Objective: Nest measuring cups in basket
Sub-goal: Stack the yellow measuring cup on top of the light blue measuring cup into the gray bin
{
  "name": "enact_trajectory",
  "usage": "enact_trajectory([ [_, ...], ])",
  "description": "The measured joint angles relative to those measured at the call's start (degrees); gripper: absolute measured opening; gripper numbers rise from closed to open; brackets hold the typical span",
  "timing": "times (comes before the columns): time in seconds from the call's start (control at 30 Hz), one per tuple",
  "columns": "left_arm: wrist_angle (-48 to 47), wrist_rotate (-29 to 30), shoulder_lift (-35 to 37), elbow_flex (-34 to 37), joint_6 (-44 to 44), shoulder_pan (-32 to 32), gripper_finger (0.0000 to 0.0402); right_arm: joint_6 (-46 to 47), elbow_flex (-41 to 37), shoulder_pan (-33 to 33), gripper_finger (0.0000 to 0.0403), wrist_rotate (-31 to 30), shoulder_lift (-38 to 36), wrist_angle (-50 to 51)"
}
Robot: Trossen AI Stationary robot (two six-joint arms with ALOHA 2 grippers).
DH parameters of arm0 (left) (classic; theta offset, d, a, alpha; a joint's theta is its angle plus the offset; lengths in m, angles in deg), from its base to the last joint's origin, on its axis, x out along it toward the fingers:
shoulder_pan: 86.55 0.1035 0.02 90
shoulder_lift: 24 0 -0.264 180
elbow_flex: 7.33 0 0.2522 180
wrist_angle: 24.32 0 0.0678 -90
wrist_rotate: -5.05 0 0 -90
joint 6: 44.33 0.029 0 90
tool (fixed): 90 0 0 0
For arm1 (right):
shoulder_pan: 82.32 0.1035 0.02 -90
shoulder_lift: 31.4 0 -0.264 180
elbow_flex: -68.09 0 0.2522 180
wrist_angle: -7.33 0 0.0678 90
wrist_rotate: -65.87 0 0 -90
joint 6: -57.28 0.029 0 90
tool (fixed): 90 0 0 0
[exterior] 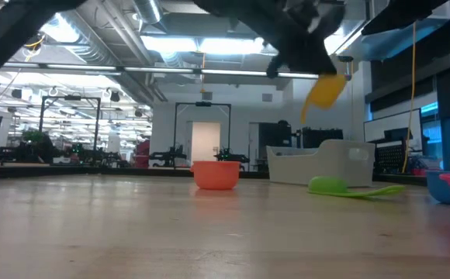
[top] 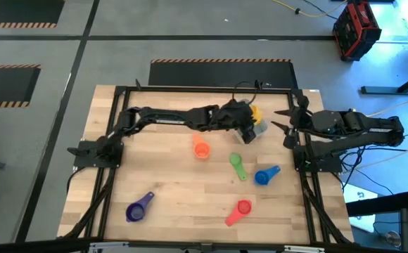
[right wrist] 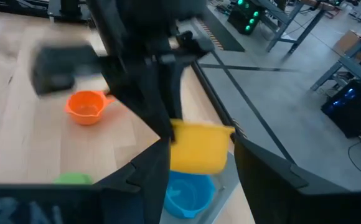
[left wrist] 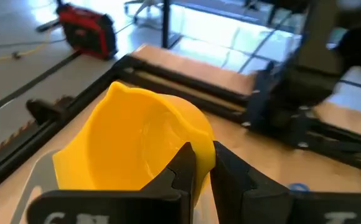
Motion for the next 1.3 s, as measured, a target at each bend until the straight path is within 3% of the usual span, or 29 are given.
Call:
enact_trajectory([
  [0.33,-2.2,2.0,-5.9,-1.3,-6.0,2.1,0.0025,0.0,0.0,0.0,0.0184,0.2,0.0,0.0],
  [0.57,-5.4,6.2,-5.8,-1.4,-8.4,1.4,0.0025,0.0,0.0,0.0,0.0184,0.2,0.0,0.0],
  [1.3,-4.8,6.5,-6.5,-1.4,-15.9,3.5,0.0035,0.1,0.0,0.0,0.0184,1.1,0.0,0.0],
])
